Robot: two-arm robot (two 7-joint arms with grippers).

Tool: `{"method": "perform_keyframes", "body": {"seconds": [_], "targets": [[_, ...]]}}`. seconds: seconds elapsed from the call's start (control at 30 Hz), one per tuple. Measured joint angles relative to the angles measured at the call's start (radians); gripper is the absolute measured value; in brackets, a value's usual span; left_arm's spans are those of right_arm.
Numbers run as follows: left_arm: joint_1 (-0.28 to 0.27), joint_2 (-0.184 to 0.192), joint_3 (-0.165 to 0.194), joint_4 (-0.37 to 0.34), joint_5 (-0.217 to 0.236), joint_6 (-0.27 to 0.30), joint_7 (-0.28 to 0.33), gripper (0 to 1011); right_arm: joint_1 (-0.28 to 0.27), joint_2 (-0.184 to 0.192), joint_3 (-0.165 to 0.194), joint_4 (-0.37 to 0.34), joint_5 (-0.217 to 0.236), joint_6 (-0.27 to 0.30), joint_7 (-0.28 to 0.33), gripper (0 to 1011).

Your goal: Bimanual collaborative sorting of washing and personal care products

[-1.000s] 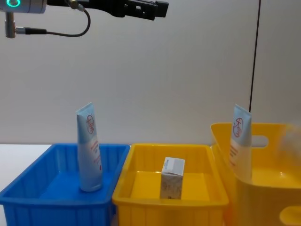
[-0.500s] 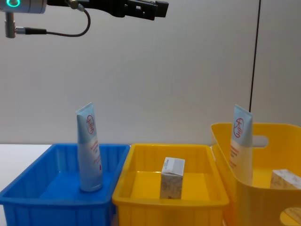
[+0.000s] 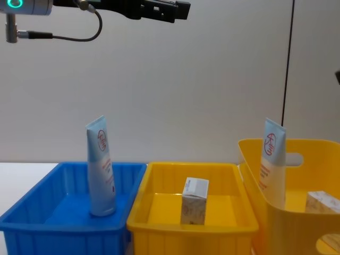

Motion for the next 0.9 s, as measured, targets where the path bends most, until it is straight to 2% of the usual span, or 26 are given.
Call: {"method": "perform_keyframes", "body": {"seconds": [0.3, 0.57, 0.77, 0.9], "targets": [[0.0, 0.0, 0.0, 0.0, 0.0, 0.0, 0.0, 1002, -0.007, -0.04, 0.021, -0.015, 0.04, -0.037, 0.016, 1002], [0.001, 0.0, 0.0, 0.0, 0.0, 0.0, 0.002, 1001, 0.001, -0.056, 0.026, -0.005, 0.075, -0.062, 0.046, 1002], [0.023, -0.006, -0.003, -0.003, 0.008, -0.002, 0.032, 1001, -0.004, -0.057, 0.026, -0.005, 0.076, -0.075, 0.042, 1002], [0.059, -0.017, -0.009, -0.009, 0.022, -0.007, 0.078, 1001, -0.021, -0.06, 0.02, -0.001, 0.079, -0.109, 0.023, 1002]]}}
